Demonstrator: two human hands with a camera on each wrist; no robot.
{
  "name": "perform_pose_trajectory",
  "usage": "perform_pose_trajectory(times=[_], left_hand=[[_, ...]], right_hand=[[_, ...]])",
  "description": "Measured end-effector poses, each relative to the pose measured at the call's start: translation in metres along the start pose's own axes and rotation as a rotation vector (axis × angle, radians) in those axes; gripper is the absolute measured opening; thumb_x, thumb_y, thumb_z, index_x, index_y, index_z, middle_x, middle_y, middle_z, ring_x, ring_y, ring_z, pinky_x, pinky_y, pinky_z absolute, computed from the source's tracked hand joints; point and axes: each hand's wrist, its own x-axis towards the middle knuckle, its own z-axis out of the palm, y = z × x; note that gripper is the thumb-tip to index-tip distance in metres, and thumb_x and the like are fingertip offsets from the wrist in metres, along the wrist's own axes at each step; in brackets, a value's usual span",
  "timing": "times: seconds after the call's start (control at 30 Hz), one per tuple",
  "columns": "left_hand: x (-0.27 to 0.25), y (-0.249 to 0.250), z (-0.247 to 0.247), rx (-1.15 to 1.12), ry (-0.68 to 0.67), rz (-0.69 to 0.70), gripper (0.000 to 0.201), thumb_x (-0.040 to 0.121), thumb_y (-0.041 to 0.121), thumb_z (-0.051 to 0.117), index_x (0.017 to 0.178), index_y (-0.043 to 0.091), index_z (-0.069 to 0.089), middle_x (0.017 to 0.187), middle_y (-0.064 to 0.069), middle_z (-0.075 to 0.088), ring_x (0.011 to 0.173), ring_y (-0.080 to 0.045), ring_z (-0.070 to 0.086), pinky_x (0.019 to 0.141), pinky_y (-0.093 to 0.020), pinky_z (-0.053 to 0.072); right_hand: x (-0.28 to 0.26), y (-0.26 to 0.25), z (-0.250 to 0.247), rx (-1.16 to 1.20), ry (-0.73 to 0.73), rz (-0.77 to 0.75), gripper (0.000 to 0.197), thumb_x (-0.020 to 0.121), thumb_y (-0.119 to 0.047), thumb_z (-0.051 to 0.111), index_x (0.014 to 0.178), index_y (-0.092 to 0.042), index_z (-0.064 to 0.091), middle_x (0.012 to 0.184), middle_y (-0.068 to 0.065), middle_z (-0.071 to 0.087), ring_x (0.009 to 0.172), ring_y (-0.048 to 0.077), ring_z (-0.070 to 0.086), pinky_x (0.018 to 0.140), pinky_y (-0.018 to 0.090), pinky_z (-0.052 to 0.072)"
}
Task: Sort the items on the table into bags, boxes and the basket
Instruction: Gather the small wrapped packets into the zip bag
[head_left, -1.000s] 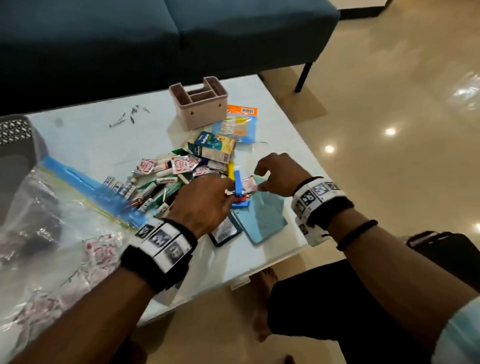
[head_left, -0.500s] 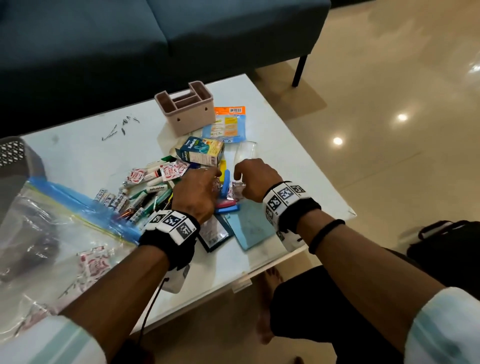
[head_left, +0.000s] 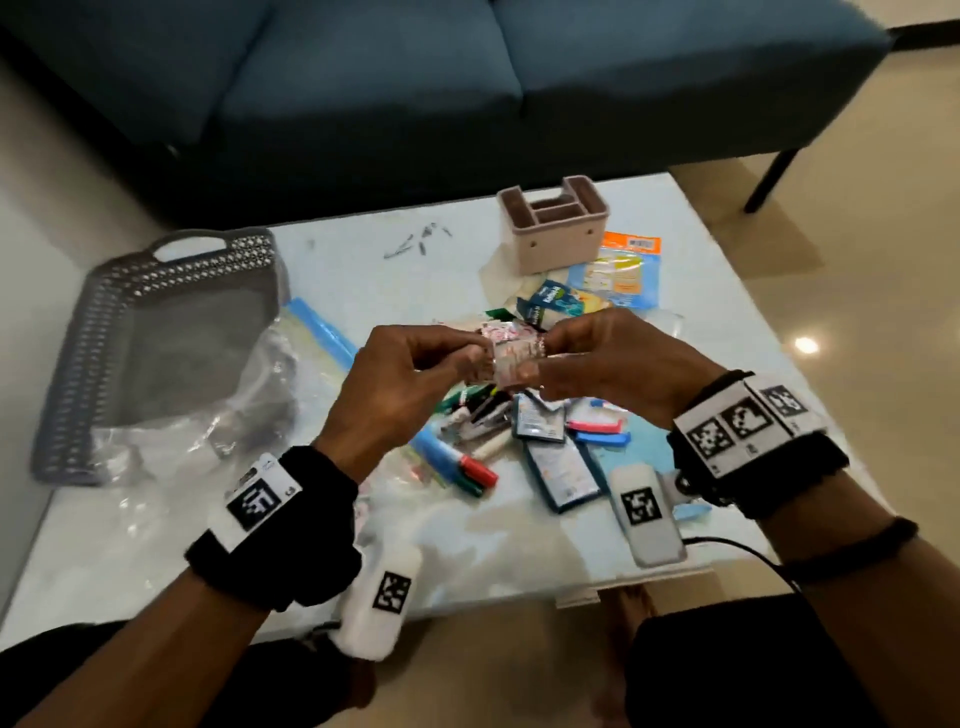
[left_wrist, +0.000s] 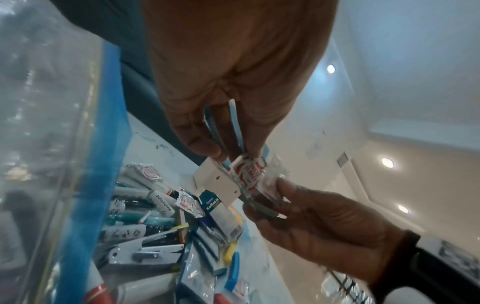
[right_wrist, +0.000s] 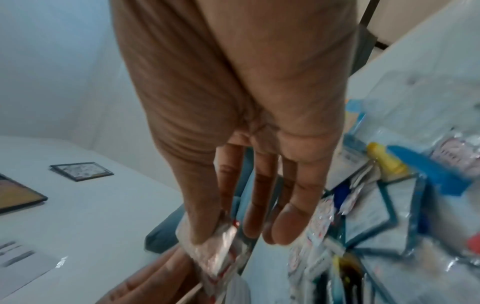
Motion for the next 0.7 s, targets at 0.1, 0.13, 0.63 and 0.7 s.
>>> perform_pose_trajectory(times=[0.1, 0.13, 0.63, 0.7], left_hand=[[-0.004, -0.007, -0.020, -0.090, 0.052, -0.039, 0.014, 0.095, 0.011, 0.070, 0.104, 0.015, 0.080, 0.095, 0.003, 0.079, 0.068, 0.002, 0.065, 0.062, -0.013, 0.048], [-0.003, -0.012, -0.028, -0.080, 0.087, -0.036, 0.014, 0.096, 0.013, 0.070, 0.104, 0.015, 0.080, 0.094, 0.002, 0.079, 0.062, 0.000, 0.063, 0.059, -0.015, 0.047], [-0.024, -0.040, -0.070, 0.980, -0.115, 0.022, 0.032, 0.102, 0.051, 0.049, 0.099, 0.025, 0.067, 0.091, 0.005, 0.044, 0.093, -0.026, 0.060, 0.071, -0.038, 0.043], [-0.025, -0.037, -0.074, 0.935, -0.100, 0.048, 0.029, 0.100, 0.047, 0.050, 0.097, 0.023, 0.068, 0.088, 0.004, 0.045, 0.089, -0.026, 0.060, 0.068, -0.038, 0.043]], right_hand=[[0.021, -0.016, 0.030, 0.097, 0.003, -0.027, 0.023, 0.078, -0.011, 0.083, 0.096, 0.000, 0.074, 0.097, 0.025, 0.075, 0.081, 0.026, 0.071, 0.077, 0.030, 0.059], [0.028, -0.019, 0.038, 0.123, 0.007, -0.028, 0.026, 0.077, -0.010, 0.083, 0.097, 0.002, 0.072, 0.098, 0.024, 0.076, 0.083, 0.026, 0.072, 0.076, 0.029, 0.061], [0.075, -0.023, 0.109, -0.079, 0.101, -0.095, 0.039, 0.074, -0.011, 0.090, 0.100, 0.003, 0.064, 0.079, 0.020, 0.076, 0.069, 0.028, 0.076, 0.072, 0.040, 0.064], [0.076, -0.023, 0.124, -0.138, 0.053, -0.105, 0.028, 0.078, -0.007, 0.086, 0.094, 0.003, 0.065, 0.079, 0.022, 0.075, 0.064, 0.022, 0.073, 0.070, 0.039, 0.063]])
